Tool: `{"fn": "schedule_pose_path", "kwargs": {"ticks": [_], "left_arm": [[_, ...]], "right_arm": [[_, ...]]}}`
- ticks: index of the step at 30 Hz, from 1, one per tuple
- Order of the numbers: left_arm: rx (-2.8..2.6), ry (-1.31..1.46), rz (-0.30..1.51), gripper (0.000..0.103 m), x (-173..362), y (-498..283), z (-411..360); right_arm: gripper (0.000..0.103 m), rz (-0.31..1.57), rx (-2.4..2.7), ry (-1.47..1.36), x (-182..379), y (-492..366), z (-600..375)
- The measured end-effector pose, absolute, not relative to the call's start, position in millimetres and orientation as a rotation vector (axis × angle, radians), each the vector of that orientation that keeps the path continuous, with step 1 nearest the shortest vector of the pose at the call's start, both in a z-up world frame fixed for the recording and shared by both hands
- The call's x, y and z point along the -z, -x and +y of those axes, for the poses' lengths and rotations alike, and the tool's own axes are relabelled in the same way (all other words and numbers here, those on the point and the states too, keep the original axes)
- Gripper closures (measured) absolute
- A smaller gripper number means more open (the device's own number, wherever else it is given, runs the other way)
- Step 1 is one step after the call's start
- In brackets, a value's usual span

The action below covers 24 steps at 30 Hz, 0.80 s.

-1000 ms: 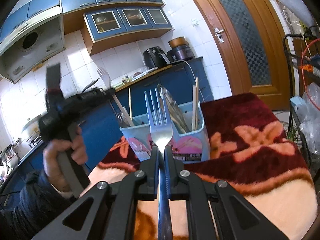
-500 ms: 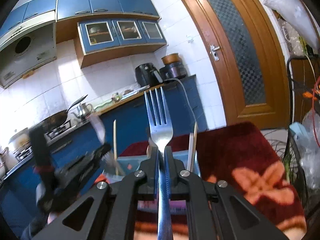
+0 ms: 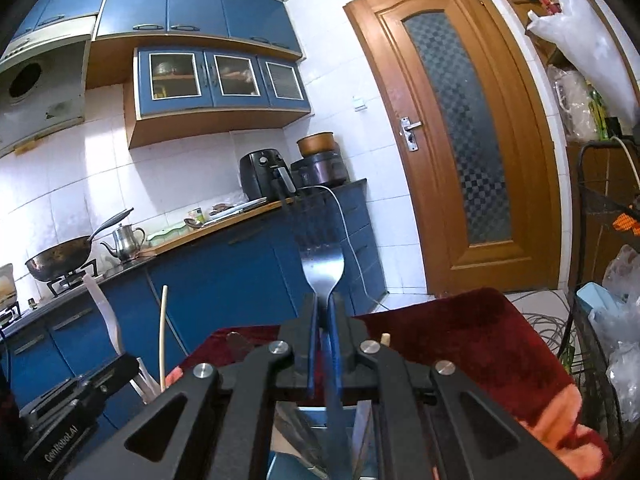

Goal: Organize utensils
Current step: 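Lift both forks and lower them into the blue caddy, then open both tools to release the forks and withdraw from the caddy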

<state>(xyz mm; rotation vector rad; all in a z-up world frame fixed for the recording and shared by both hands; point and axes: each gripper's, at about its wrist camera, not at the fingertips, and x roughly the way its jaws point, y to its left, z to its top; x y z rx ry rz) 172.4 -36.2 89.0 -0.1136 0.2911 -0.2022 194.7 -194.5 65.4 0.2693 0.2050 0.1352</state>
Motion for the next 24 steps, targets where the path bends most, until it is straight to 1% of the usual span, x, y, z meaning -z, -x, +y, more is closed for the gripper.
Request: {"fn": "schedule_pose_path", "kwargs": {"ticks": [3,10,12,13,14,17,20,22,24], "left_arm": [[0.202,0.113,0.289,0.097,-89,-172,-36],[0.202,0.110,0.291,0.097,-89,-172,-35],[0.199,0.107,0.293,0.095,-90,-173,-36],[0.198,0.106,0.295,0.088,-90,-172,-36],[0.202,0.108,0.297,0.079,-90,-172,-37],[0.220,0.114,0.307,0.067,-91,-171,-39],[0.218,0.105,0.318,0.062,-93,-168,-42],[0.223,0.110,0.328,0.062,-95,-165,-42],[0.228,0.119,0.334,0.062,-98,-161,-42]], "right_arm": [[0.096,0.172,-0.133,-0.244,-71,-188,-195],[0.095,0.206,-0.160,-0.192,-67,-175,-186],[0.095,0.218,-0.168,-0.192,-66,-172,-185],[0.095,0.223,-0.175,-0.195,-65,-171,-185],[0.095,0.229,-0.185,-0.202,-65,-169,-185],[0.092,0.234,-0.202,-0.223,-68,-166,-185],[0.088,0.237,-0.222,-0.238,-70,-159,-185],[0.085,0.237,-0.231,-0.242,-72,-154,-184],[0.083,0.234,-0.240,-0.247,-74,-146,-184]]}}
